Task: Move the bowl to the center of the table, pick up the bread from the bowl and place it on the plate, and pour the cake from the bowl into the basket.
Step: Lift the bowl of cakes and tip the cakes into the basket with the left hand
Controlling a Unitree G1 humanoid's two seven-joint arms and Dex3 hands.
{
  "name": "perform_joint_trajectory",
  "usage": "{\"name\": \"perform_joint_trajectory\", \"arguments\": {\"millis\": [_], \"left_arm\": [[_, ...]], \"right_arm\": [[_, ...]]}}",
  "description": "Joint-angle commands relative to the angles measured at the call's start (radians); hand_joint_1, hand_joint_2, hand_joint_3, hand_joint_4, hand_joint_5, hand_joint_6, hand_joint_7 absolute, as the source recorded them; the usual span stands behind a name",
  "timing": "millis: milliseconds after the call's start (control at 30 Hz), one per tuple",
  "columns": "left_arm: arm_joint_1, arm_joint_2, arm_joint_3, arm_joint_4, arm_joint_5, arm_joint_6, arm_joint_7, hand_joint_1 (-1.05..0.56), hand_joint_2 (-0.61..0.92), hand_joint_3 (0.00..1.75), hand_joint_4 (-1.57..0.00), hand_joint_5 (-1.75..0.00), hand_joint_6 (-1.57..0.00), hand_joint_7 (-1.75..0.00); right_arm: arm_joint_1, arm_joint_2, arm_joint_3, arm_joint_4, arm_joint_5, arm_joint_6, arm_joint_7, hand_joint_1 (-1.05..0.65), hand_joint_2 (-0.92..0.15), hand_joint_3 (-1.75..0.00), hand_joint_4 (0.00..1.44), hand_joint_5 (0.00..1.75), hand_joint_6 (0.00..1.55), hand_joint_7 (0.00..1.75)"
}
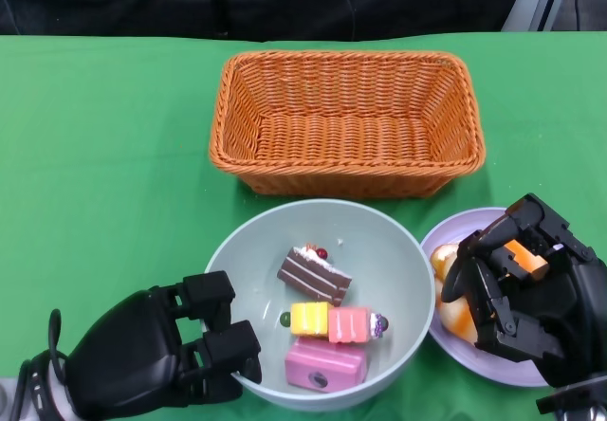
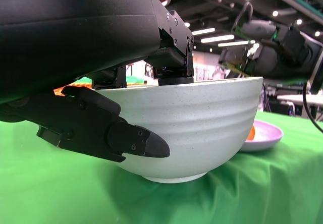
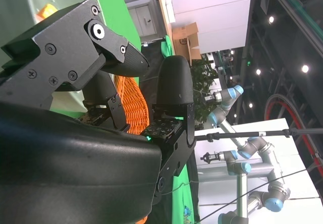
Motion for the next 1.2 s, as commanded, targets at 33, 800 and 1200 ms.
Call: {"name": "perform_joint_trajectory", "arguments": {"millis": [33,800,1200], "left_arm": [[-0.017,0.002,0.003,0.006,-0.001,-0.016,0.071,-0.12,0.92,0.20,-0.52,-1.75,-0.41,-1.74],[-0.022,0.008,0.077,-0.017,-0.095,-0.155,0.096,-0.05,0.85,0.54,-0.59,-1.75,-0.41,-1.71],[-0.033,-0.024,0.222,-0.069,-0.223,-0.223,-0.055,-0.08,0.72,0.83,-0.63,-1.75,-0.52,-1.61]], "right_arm": [[0.000,-0.003,-0.004,-0.004,0.015,0.003,0.005,-0.11,-0.49,-1.20,0.69,1.75,0.55,1.49],[-0.022,-0.008,-0.013,0.004,0.009,0.037,-0.015,-0.08,-0.47,-1.23,0.71,1.75,0.60,1.46],[-0.051,-0.011,-0.016,0.029,-0.006,0.023,-0.019,-0.13,-0.51,-1.17,0.70,1.74,0.57,1.45]]}}
